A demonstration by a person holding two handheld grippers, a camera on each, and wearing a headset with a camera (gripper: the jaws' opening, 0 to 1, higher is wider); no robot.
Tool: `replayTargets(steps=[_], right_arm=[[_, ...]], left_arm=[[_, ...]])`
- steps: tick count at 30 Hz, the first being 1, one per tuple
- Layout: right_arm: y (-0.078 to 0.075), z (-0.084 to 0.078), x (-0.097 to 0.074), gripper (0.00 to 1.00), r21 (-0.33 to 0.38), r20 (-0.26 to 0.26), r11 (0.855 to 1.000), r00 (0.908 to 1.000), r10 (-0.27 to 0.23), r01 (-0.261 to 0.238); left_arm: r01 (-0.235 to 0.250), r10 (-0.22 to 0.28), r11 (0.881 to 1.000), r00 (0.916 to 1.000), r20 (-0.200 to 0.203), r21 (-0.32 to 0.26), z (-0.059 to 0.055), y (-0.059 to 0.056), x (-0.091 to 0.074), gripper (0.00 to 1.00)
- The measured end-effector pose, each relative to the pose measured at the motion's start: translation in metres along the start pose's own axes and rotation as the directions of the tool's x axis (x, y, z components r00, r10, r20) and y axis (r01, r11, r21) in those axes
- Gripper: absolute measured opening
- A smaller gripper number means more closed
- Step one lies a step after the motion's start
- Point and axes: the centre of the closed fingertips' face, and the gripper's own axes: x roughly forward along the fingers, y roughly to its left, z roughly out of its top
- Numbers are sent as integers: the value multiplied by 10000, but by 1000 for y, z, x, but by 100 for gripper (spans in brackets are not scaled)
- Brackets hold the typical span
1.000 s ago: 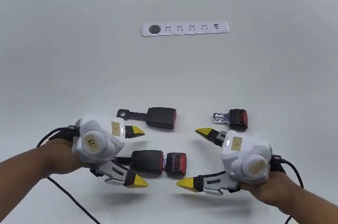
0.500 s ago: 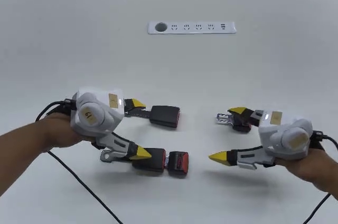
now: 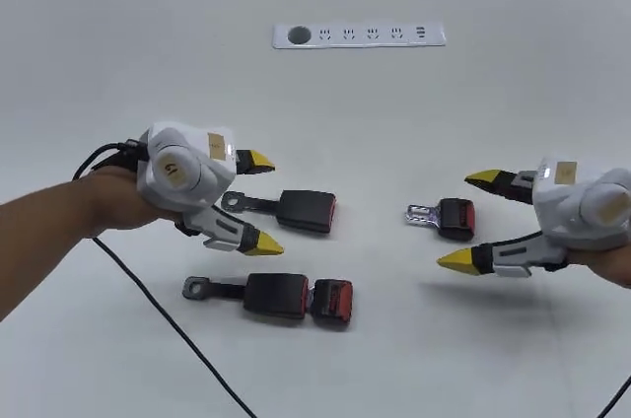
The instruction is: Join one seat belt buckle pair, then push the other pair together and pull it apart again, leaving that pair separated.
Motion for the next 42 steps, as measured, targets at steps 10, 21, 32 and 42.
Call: replayTargets(steps=[10, 21, 32, 42], right_arm=[[-12, -18, 9, 72, 65, -449, 9990, 9980, 447, -445], [-8, -23, 13, 60, -384, -883, 9938, 9910, 1010, -1047], [1, -20, 11, 37, -923, -905, 9851, 9865, 1368, -1451], [2, -24, 8, 36, -1069, -273, 9815, 9872, 1571, -1591]], left_arm=[[573, -568, 9982, 9978, -348, 153, -9, 6, 23, 66], [1440, -1347, 9854, 9857, -1013, 905, -19, 0, 45, 59], [1565, -1450, 9798, 9847, -966, 1244, -18, 0, 47, 38], [1207, -1131, 9885, 9899, -849, 907, -19, 3, 45, 34]])
